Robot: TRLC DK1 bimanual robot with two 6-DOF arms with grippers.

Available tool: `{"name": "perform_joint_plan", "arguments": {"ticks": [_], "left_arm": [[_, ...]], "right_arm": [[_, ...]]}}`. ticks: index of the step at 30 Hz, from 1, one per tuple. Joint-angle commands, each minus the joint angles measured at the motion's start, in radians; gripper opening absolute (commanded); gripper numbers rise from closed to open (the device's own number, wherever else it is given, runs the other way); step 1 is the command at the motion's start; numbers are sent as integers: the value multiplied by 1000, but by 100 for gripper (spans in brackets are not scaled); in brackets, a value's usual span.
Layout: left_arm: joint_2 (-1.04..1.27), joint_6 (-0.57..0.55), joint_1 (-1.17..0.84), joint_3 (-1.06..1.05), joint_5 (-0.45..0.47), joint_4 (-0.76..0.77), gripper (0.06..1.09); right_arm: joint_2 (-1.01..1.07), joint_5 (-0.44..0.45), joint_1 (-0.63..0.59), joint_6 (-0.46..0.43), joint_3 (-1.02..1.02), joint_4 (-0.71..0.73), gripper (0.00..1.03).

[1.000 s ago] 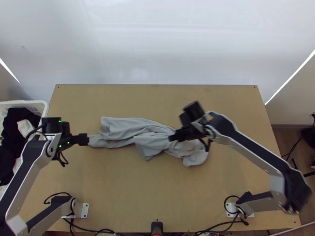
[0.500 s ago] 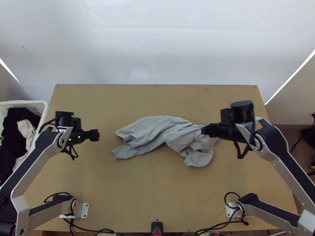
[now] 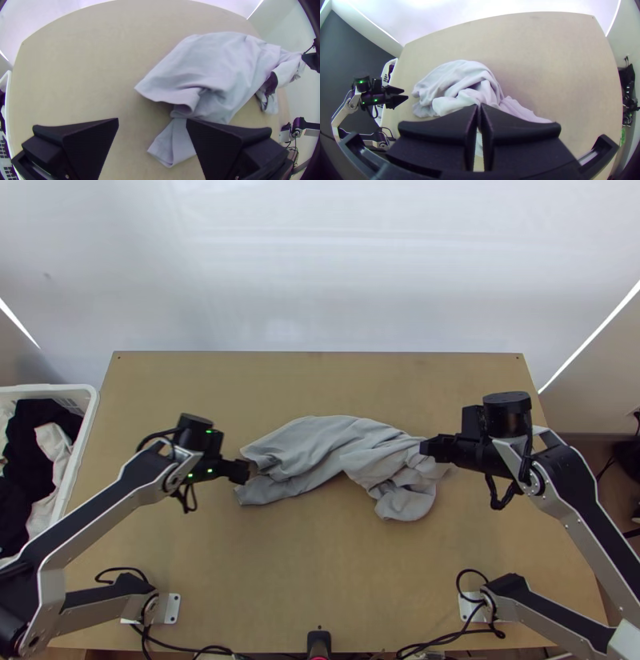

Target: Fold the t-shirt

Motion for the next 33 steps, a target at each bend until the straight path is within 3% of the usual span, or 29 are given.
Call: {"name": "perform_joint_plan", "arguments": {"ticks": [1, 16, 17, 21, 25, 33], "left_arm": [[104, -66, -101, 77, -2, 55, 104], [175, -102, -165, 141, -4, 4, 103], [173, -98, -167, 138, -4, 4, 98], [178, -92, -168, 139, -4, 17, 61], [190, -92, -173, 139, -7, 46, 9], [212, -125, -24, 213, -16, 127, 10]], "right_arm": [[10, 1, 0, 0, 2, 7, 3], [34, 11, 26, -7, 8, 16, 3], [34, 11, 26, -9, 7, 16, 3], [36, 11, 28, -10, 5, 17, 3], [39, 11, 31, -10, 5, 17, 3], [37, 11, 34, -10, 2, 17, 3]]}}
